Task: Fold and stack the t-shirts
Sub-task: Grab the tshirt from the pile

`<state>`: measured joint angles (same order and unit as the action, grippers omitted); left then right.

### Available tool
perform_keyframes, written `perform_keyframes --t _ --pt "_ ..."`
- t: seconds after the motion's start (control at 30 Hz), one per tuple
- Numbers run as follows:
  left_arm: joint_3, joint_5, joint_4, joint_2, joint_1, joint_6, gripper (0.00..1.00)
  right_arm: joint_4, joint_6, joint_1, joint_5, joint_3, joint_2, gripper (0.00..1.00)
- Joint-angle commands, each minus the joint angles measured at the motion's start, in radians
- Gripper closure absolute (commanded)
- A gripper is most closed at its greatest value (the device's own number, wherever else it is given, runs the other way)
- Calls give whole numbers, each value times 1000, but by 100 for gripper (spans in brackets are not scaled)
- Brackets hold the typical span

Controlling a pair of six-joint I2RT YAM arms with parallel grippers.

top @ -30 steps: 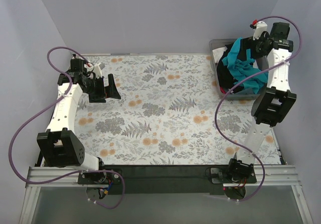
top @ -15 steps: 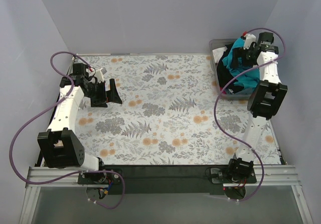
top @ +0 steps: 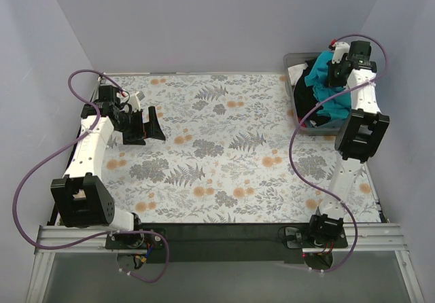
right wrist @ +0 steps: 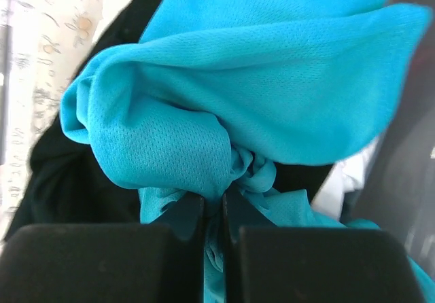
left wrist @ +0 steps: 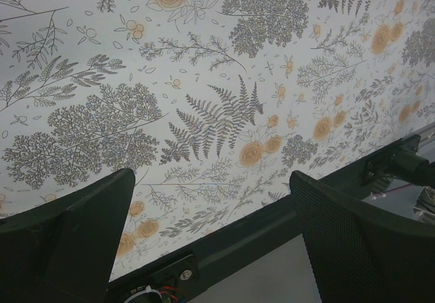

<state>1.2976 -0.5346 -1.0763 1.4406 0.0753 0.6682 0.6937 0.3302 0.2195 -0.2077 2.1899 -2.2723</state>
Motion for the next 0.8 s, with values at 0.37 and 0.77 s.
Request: perform_keyframes --t 0.37,0.77 --pt "29 -19 7 -40 0 -13 2 -160 -131 23 -286 45 520 99" --pt "55 -39 24 -23 3 27 2 -342 -293 -250 -486 -126 789 99"
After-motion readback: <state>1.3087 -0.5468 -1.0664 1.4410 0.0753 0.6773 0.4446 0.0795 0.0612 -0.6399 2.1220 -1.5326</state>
